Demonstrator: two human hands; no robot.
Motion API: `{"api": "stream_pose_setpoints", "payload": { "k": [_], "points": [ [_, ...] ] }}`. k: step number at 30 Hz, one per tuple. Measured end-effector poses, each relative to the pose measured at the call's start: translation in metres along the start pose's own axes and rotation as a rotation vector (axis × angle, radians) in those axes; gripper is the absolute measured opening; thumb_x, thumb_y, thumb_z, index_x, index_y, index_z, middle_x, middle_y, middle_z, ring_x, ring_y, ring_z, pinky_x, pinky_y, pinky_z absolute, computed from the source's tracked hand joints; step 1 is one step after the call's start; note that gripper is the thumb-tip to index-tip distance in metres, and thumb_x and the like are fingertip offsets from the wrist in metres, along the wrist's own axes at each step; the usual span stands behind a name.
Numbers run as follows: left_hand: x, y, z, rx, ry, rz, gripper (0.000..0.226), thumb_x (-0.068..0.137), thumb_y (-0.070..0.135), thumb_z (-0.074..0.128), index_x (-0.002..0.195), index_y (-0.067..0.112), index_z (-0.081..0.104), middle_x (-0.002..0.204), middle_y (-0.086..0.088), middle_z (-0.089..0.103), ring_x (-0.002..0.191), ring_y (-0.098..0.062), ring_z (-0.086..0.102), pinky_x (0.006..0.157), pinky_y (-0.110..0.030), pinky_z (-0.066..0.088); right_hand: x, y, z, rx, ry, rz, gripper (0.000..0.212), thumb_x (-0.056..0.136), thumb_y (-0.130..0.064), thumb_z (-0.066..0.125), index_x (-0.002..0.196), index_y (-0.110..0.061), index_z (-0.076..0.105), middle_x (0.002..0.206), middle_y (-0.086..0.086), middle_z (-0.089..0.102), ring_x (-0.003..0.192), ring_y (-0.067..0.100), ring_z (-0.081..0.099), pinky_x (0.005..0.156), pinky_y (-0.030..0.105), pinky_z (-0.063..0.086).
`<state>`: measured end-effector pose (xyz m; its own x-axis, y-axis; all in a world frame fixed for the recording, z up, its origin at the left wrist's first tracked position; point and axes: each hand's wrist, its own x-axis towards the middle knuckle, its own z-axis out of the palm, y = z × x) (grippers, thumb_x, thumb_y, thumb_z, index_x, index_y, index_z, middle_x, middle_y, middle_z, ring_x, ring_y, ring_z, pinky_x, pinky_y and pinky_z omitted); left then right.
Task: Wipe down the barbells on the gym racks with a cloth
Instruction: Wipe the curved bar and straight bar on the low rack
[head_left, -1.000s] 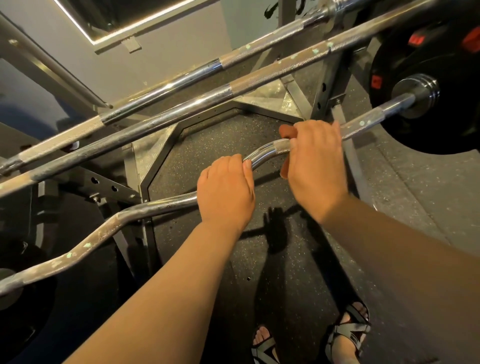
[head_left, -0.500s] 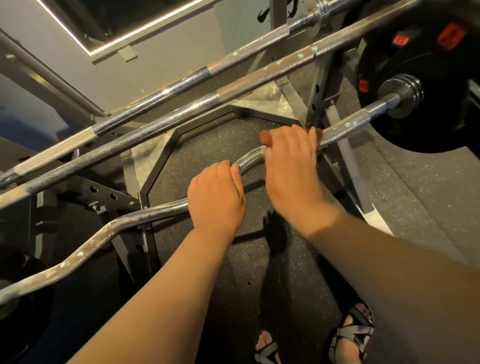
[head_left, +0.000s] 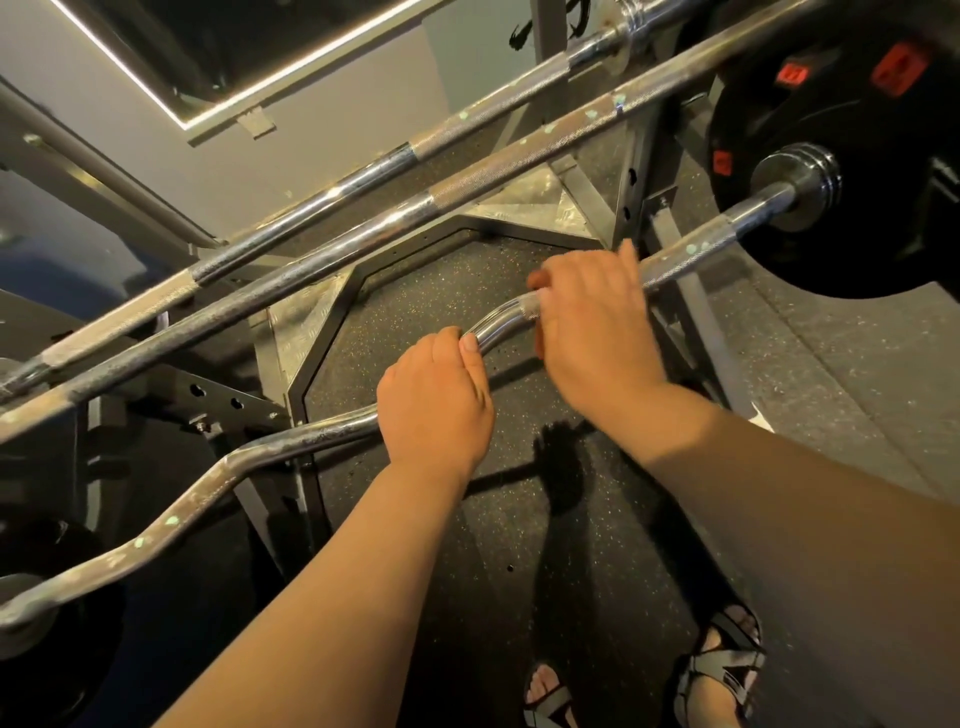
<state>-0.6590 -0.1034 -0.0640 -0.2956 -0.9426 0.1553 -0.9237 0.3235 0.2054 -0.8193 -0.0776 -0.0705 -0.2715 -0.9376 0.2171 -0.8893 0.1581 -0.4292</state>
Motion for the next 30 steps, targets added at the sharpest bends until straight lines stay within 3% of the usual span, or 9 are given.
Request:
{"api": "stream_pose_setpoints", "payload": {
  "k": [5, 8, 10, 13, 16, 20, 23, 27, 30],
  "points": [
    [0.001, -0.001, -0.004, -0.003, -0.050, 0.008, 0.040, 0.108, 0.039, 0.024, 0.099, 0.021, 0.059, 0.082, 0.005, 0.055, 0.070, -0.018, 0.053, 0.067, -0.041, 0.050, 0.009, 0.019, -0.011, -0.015, -0.129, -0.249, 0.028, 0.106, -0.030, 0.042, 0.131, -0.018, 0.049, 0.124, 0.000, 0.053, 0.119, 0.021, 0.045, 0.116, 0.040, 0.026],
    [0.001, -0.001, -0.005, -0.004, -0.047, 0.009, 0.039, 0.109, 0.039, 0.025, 0.095, 0.022, 0.057, 0.079, 0.005, 0.054, 0.068, -0.019, 0.053, 0.066, -0.042, 0.050, 0.013, 0.046, -0.028, -0.087, -0.082, -0.092, 0.027, 0.102, -0.036, 0.050, 0.124, -0.020, 0.053, 0.119, 0.001, 0.059, 0.116, 0.023, 0.050, 0.108, 0.039, 0.035],
    [0.001, 0.000, -0.004, -0.006, -0.033, 0.004, 0.039, 0.109, 0.038, 0.025, 0.094, 0.022, 0.057, 0.079, 0.005, 0.054, 0.067, -0.019, 0.053, 0.066, -0.042, 0.050, 0.012, 0.045, -0.031, -0.039, -0.035, 0.071, 0.030, 0.102, -0.031, 0.053, 0.128, -0.016, 0.053, 0.127, 0.005, 0.058, 0.128, 0.026, 0.048, 0.121, 0.043, 0.025],
    [0.002, 0.002, -0.003, 0.002, -0.024, -0.011, 0.040, 0.108, 0.038, 0.025, 0.097, 0.022, 0.060, 0.081, 0.006, 0.054, 0.069, -0.019, 0.053, 0.068, -0.041, 0.050, 0.005, 0.012, -0.015, -0.040, -0.048, 0.040, 0.038, 0.093, -0.021, 0.064, 0.129, -0.015, 0.052, 0.129, 0.003, 0.055, 0.133, 0.025, 0.044, 0.128, 0.048, 0.010],
    [0.002, 0.004, -0.004, 0.010, -0.058, -0.023, 0.038, 0.108, 0.036, 0.026, 0.101, 0.021, 0.061, 0.085, 0.006, 0.053, 0.076, -0.019, 0.053, 0.076, -0.041, 0.048, -0.004, -0.006, -0.002, 0.017, -0.050, -0.122, 0.038, 0.093, -0.011, 0.058, 0.130, -0.016, 0.048, 0.129, 0.002, 0.051, 0.128, 0.024, 0.043, 0.127, 0.046, 0.010],
    [0.002, 0.006, -0.006, 0.013, -0.034, 0.011, 0.038, 0.108, 0.032, 0.029, 0.111, 0.016, 0.064, 0.106, -0.001, 0.060, 0.099, -0.022, 0.054, 0.096, -0.040, 0.041, 0.006, 0.030, -0.018, -0.006, -0.143, -0.267, 0.038, 0.103, -0.025, 0.048, 0.141, -0.020, 0.044, 0.137, 0.001, 0.049, 0.129, 0.022, 0.042, 0.114, 0.039, 0.025],
    [0.009, 0.014, -0.004, -0.037, -0.044, 0.070, 0.038, 0.108, 0.031, 0.033, 0.125, 0.012, 0.062, 0.117, -0.005, 0.064, 0.106, -0.022, 0.058, 0.097, -0.039, 0.044, 0.009, 0.045, -0.030, 0.031, -0.090, -0.139, 0.034, 0.104, -0.028, 0.045, 0.137, -0.021, 0.049, 0.132, 0.000, 0.054, 0.127, 0.021, 0.045, 0.113, 0.035, 0.026],
    [0.025, 0.035, 0.003, -0.054, -0.084, 0.117, 0.046, 0.109, 0.035, 0.030, 0.144, 0.012, 0.051, 0.137, -0.007, 0.060, 0.124, -0.025, 0.056, 0.105, -0.042, 0.041, -0.001, 0.017, -0.014, 0.050, 0.010, -0.001, 0.038, 0.095, -0.023, 0.049, 0.132, -0.017, 0.052, 0.133, 0.002, 0.055, 0.136, 0.022, 0.041, 0.128, 0.043, 0.004],
    [0.034, 0.043, 0.008, -0.063, -0.111, 0.246, 0.042, 0.109, 0.034, 0.028, 0.139, 0.018, 0.053, 0.127, -0.003, 0.065, 0.113, -0.023, 0.061, 0.094, -0.041, 0.046, -0.012, 0.003, 0.001, 0.051, 0.013, -0.038, 0.050, 0.093, -0.016, 0.060, 0.141, -0.014, 0.045, 0.143, 0.005, 0.048, 0.143, 0.024, 0.035, 0.128, 0.045, 0.003]
  ]
}}
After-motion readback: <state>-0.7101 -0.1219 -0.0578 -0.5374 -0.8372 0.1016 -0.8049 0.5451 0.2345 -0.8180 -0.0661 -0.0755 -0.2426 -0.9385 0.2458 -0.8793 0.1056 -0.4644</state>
